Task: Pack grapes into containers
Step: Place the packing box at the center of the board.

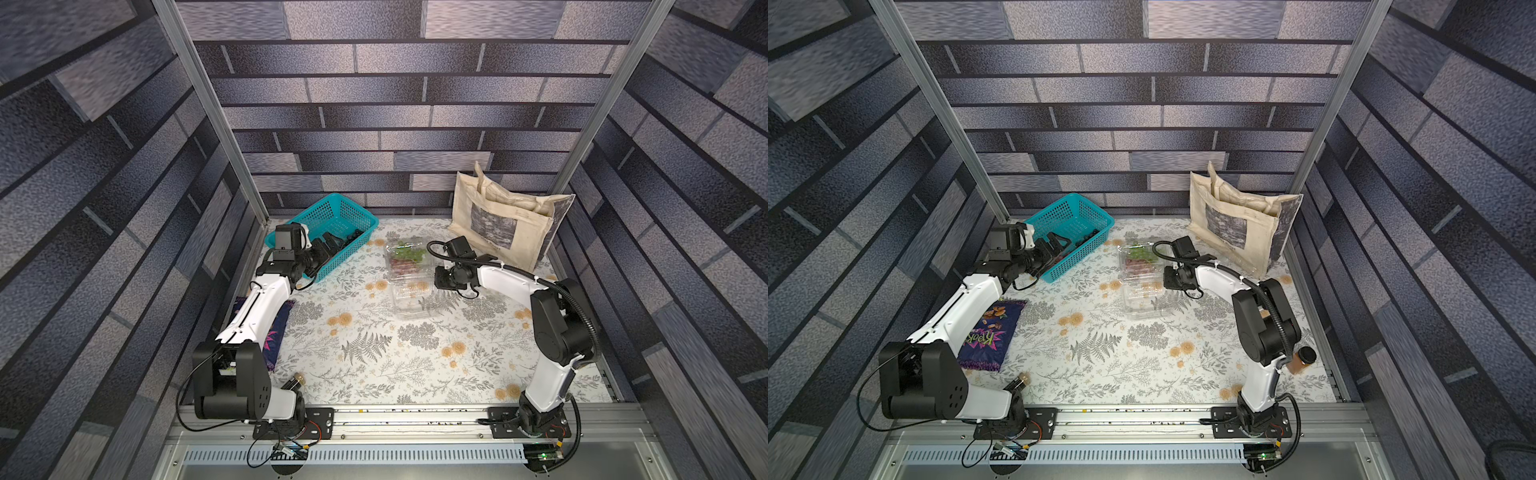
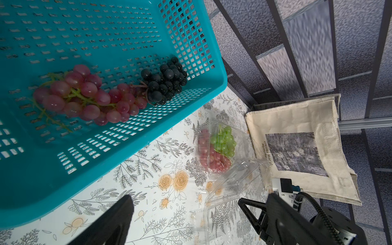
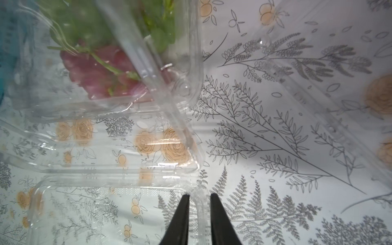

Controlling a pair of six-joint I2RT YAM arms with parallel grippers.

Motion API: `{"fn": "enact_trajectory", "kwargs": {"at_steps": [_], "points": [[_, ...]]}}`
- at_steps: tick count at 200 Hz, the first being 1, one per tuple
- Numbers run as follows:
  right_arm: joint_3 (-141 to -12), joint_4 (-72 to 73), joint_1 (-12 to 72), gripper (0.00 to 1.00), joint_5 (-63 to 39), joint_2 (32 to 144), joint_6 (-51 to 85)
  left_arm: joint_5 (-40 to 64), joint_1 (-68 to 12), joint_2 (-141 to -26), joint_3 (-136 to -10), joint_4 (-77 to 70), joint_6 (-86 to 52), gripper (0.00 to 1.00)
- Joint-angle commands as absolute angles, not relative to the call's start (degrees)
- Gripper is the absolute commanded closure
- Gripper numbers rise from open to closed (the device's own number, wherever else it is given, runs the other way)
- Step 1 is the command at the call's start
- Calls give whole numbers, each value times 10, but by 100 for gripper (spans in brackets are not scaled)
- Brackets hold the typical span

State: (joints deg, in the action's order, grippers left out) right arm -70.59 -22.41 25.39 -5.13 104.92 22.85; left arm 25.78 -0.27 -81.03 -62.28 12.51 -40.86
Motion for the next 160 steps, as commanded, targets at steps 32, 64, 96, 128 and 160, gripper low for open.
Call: {"fn": "enact_trajectory", "kwargs": {"at_steps": [32,64,96,128,160], "points": [[-684,-218,258,72,-53,1029,250,264,16,-796,-635,160,-388,0],[-680,-219,258,70,-42,1013,259,254,27,-821,-660,200,-384,0],[-679,-217,258,60,-42,988,273,231,40,-851,-696,249,-374,0],[-687,-218,258,31,-30,941,274,208,55,-904,-768,327,-342,0],[-735,-239,258,9,-42,950,254,184,65,-992,-863,419,-305,0]]}}
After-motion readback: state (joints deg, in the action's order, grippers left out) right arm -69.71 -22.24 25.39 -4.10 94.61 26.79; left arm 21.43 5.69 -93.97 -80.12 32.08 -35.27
